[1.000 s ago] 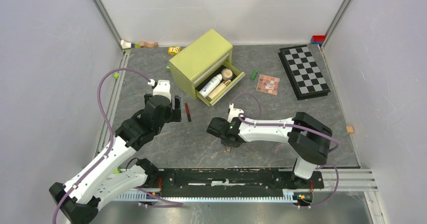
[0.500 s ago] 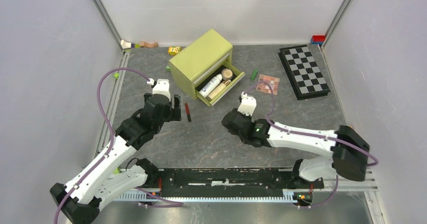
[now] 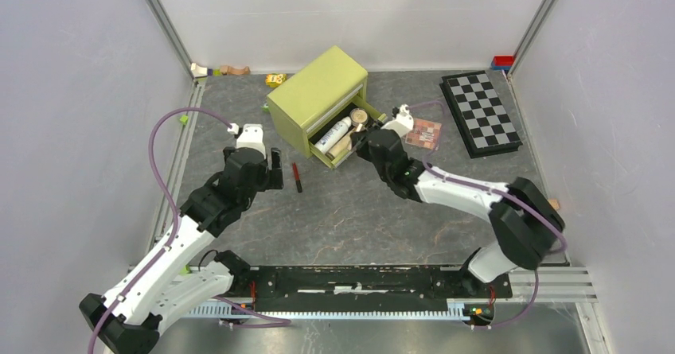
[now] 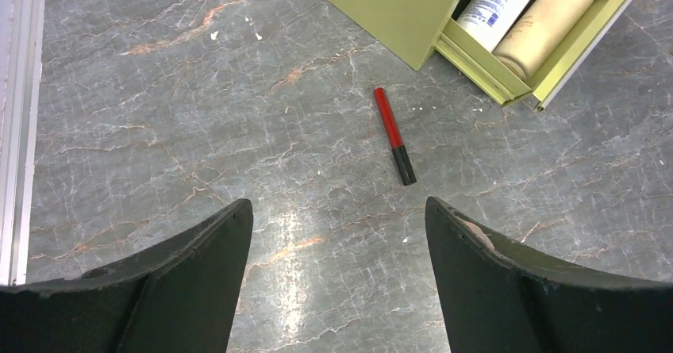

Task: Organize the makeup
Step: Pick up the makeup from the center of the board, then place the makeup in the drawer, then pick up the makeup from the center of the board, then place the makeup in the drawer.

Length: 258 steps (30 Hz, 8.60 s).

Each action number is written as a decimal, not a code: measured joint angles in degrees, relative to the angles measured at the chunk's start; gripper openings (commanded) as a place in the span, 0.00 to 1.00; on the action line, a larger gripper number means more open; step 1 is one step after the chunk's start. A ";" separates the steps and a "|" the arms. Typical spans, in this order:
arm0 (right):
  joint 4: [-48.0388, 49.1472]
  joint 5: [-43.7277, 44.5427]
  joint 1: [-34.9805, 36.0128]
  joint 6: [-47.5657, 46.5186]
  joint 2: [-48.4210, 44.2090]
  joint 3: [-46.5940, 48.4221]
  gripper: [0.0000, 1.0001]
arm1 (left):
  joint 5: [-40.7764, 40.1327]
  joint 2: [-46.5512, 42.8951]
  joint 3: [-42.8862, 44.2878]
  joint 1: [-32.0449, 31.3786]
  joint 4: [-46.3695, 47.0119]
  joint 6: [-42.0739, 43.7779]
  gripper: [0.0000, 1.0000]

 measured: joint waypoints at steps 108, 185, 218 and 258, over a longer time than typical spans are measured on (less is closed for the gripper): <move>-16.63 -11.52 -2.45 -17.40 -55.23 -41.70 0.54 | 2.71 46.88 0.63 2.95 19.17 -26.82 0.41; 38.25 -28.39 8.41 8.46 -28.63 -47.63 0.10 | 24.87 14.40 -19.45 -31.54 46.42 -25.59 0.57; 13.40 -21.79 -9.53 7.32 22.67 15.06 0.00 | 5.62 -2.73 1.79 -1.46 -8.68 -1.62 0.91; 8.74 -17.18 -14.01 4.26 21.70 16.02 0.58 | 5.64 -1.92 -0.61 -1.20 -3.89 0.13 0.90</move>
